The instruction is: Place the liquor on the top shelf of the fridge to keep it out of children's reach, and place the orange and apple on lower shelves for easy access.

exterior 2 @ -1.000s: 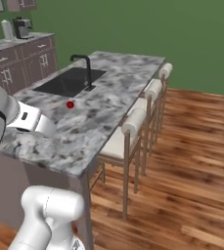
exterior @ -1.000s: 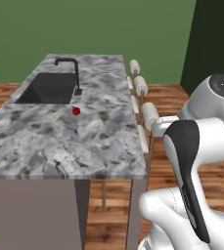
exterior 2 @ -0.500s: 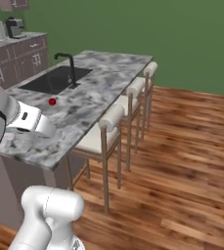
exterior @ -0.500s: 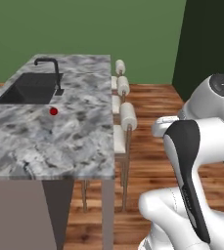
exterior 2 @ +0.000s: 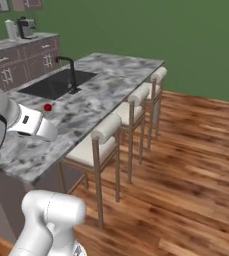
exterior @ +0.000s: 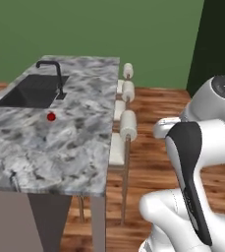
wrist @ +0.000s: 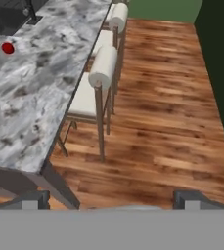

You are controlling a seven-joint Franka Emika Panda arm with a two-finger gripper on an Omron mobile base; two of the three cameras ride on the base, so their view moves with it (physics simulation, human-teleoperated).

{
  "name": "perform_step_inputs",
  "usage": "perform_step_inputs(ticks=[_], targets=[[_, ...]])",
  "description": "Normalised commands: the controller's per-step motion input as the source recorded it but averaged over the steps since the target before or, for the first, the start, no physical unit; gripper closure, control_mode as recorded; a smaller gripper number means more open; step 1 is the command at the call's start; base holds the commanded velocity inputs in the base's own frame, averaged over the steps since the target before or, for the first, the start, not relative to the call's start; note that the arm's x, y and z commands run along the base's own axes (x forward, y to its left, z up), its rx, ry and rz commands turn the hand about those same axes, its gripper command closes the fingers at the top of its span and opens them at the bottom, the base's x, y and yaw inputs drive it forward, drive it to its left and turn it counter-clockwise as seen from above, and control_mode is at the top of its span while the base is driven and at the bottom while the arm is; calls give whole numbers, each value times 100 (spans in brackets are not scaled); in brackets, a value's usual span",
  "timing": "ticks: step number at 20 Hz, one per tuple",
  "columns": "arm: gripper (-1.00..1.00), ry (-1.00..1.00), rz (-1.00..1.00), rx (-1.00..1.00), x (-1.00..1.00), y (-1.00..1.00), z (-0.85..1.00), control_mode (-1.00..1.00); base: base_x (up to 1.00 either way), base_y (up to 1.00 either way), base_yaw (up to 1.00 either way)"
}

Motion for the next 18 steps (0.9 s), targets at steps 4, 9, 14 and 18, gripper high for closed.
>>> perform_step_inputs(ticks=[4,9,14,18], targets=[[-100,0,0,0,0,0,0,100,64,-50,41],[-100,0,0,0,0,0,0,100,58,-65,48],[-100,0,0,0,0,0,0,100,50,-75,52],[-100,0,0,0,0,0,0,100,46,-78,53]])
